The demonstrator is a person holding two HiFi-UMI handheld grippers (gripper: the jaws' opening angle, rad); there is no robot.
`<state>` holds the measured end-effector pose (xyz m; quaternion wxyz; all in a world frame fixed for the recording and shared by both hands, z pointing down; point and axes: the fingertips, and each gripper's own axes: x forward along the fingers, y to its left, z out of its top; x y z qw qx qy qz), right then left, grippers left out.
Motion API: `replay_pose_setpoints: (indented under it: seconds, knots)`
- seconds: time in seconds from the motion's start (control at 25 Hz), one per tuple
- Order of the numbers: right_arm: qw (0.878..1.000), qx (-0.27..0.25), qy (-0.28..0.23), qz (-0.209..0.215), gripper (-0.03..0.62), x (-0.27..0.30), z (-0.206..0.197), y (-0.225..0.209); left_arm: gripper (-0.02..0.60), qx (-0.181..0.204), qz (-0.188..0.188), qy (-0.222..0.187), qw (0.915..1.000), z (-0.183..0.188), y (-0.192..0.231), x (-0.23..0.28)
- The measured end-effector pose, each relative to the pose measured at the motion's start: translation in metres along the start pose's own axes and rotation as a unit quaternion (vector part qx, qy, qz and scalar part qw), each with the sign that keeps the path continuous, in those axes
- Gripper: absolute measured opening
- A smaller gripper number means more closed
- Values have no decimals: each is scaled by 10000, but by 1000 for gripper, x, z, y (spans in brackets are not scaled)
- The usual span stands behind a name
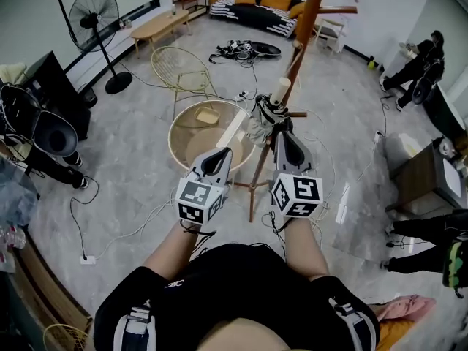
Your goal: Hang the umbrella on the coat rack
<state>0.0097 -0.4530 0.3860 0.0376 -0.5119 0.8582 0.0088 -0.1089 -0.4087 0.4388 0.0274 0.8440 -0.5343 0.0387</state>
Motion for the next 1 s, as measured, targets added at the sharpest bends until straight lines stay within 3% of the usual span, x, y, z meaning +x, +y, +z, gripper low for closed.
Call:
replay_pose_setpoints:
  seconds: [0.2, 1.0]
  knots:
    - [9999, 97, 123, 24, 12, -14, -17, 4, 17, 25, 23, 82, 10000, -6, -7, -4]
    - [9998, 203, 56, -65, 14, -5, -10, -9, 17, 67, 106, 122, 9998, -4, 0, 1]
